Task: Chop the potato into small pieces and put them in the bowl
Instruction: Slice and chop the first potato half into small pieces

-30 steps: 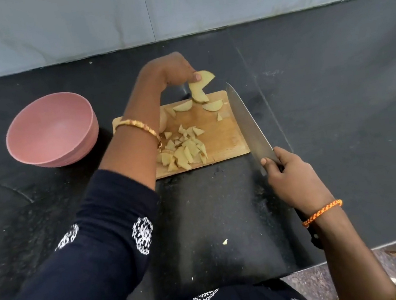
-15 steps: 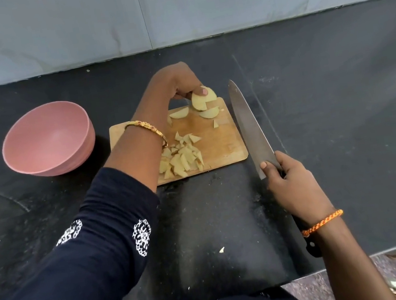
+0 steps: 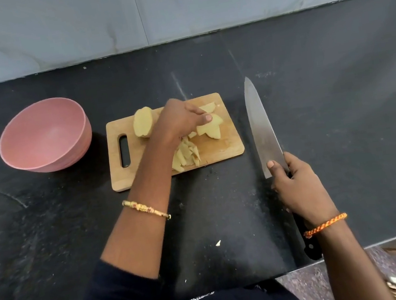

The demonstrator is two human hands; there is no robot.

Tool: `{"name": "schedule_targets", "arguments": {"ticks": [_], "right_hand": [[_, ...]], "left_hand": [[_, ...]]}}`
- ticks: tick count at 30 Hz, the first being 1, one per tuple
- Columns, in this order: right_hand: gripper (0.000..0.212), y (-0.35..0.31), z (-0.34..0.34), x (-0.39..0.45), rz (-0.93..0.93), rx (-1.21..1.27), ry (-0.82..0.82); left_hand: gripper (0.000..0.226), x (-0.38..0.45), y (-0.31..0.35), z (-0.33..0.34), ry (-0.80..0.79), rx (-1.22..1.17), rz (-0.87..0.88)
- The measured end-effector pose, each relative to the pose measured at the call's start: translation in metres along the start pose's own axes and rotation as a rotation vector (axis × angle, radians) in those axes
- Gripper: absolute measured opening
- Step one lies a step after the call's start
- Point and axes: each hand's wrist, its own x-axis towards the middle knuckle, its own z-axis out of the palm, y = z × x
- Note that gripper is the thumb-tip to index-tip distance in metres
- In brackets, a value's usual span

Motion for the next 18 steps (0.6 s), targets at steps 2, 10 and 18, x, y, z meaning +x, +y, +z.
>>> {"name": "schedule_targets", "arguments": {"ticks": [2,10,18], "right_hand": [[0.023,0.002,0.003,0.000,0.000,0.020,-0.014],[0.015,0.007,0.005,0.004,-0.007,0.013,-0.040],[0.018,-0.004,0.002,0.002,0.019,0.018,-0.072]], "left_hand": [[0.029,-0.002,-0.005,0.002,0.076,-0.059,-0.010],[0.028,0.003,-0.011,0.035,0.369,0.260,0.000],[0.029,-0.012,0.008,0.054,0.312,0.659,0.057]]}}
